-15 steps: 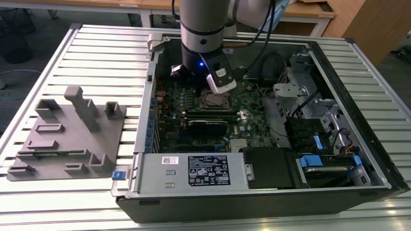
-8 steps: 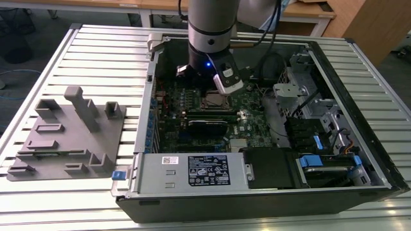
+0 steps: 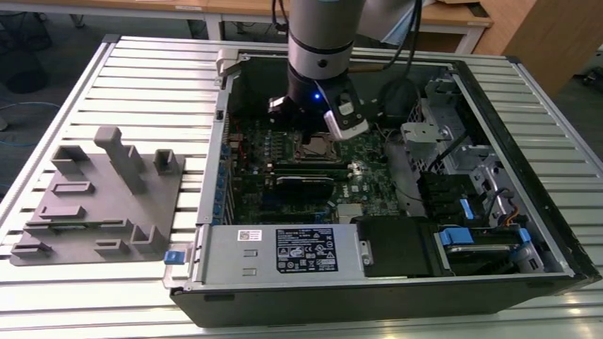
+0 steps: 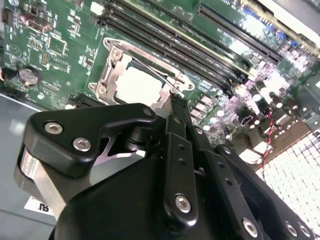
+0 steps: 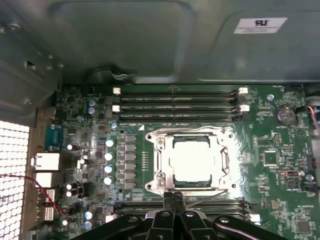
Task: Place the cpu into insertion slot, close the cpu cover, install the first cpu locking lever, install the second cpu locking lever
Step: 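Install the second cpu locking lever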
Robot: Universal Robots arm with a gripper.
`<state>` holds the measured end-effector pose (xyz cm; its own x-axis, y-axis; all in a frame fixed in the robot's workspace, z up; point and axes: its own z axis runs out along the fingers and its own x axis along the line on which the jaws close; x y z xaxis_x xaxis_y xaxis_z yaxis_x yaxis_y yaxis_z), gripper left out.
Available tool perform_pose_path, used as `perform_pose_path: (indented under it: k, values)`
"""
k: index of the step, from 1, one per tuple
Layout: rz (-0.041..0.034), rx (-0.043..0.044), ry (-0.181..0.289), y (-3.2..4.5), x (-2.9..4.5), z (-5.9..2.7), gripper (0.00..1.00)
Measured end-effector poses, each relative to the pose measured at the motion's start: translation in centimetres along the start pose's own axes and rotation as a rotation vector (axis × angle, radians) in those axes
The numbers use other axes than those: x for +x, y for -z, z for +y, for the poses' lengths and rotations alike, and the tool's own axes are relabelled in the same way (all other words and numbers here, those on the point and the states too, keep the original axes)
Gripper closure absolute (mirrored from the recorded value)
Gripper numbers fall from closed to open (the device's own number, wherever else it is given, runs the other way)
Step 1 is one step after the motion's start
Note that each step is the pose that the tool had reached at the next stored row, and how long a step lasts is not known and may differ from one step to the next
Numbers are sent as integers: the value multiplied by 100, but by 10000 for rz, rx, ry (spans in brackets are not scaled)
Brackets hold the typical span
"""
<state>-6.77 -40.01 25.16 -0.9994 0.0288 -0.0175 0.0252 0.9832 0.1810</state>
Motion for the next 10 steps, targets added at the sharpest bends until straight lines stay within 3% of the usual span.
perform_pose_path:
  k: [6,10]
  values:
    - [1,1,-1,-21,-2,-96,89]
    - [0,1,-1,-23,-2,-98,89]
